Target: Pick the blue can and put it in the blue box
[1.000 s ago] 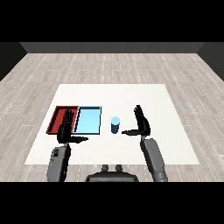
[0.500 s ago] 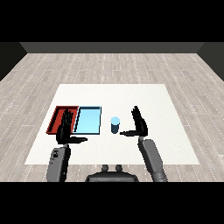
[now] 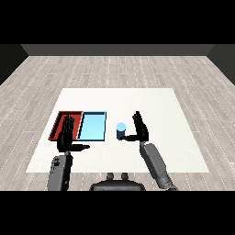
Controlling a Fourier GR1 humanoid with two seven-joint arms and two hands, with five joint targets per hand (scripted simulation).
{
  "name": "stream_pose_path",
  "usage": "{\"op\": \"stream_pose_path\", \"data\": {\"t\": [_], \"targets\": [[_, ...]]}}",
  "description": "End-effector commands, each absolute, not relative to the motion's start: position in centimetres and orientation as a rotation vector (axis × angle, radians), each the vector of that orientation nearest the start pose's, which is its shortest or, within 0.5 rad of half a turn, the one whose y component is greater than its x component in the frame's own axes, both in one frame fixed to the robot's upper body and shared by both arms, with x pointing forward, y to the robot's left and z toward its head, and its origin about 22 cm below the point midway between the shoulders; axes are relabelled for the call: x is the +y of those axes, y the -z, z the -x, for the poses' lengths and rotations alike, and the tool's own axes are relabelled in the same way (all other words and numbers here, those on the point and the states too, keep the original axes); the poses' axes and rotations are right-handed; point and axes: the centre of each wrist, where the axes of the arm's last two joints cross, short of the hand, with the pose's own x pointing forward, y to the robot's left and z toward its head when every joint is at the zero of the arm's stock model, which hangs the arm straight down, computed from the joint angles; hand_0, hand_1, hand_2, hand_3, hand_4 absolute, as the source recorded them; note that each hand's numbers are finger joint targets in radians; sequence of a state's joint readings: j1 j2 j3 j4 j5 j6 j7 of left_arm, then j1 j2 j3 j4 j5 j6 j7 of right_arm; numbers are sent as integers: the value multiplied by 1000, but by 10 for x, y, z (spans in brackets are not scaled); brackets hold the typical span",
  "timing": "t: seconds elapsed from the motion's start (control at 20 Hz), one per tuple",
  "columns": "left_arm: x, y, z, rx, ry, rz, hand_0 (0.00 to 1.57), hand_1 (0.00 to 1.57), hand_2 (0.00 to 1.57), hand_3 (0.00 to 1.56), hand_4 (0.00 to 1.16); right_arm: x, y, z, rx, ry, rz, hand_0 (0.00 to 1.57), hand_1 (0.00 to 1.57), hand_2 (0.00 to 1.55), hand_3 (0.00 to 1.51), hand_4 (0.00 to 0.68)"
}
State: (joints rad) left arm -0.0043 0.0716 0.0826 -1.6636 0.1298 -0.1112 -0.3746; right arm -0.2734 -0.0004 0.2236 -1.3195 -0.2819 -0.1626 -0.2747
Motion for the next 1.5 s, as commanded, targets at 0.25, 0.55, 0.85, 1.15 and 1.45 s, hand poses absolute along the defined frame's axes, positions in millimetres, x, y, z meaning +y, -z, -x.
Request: {"op": "stream_pose_path", "data": {"t": [0.25, 0.55, 0.85, 1.15, 1.45], "targets": [[267, -39, -249, -2055, -17, 69, 0, 0, 0, 0, 0, -135, 31, -303, -1705, 139, -330, 0, 0, 0, 0, 0], [266, -47, -240, -2042, -13, 76, 0, 0, 0, 0, 0, -127, 41, -286, -1695, 151, -345, 0, 0, 0, 0, 0], [254, -27, -243, -2047, -30, 70, 0, 0, 0, 0, 0, -105, 68, -288, -1664, 151, -336, 0, 0, 0, 0, 0], [281, -39, -241, -2042, -13, 88, 0, 0, 0, 0, 0, -102, 63, -308, -1661, 151, -384, 0, 0, 0, 0, 0], [247, -46, -246, -2048, -45, 70, 0, 0, 0, 0, 0, -96, 41, -319, -1641, 165, -381, 0, 0, 0, 0, 0]]}}
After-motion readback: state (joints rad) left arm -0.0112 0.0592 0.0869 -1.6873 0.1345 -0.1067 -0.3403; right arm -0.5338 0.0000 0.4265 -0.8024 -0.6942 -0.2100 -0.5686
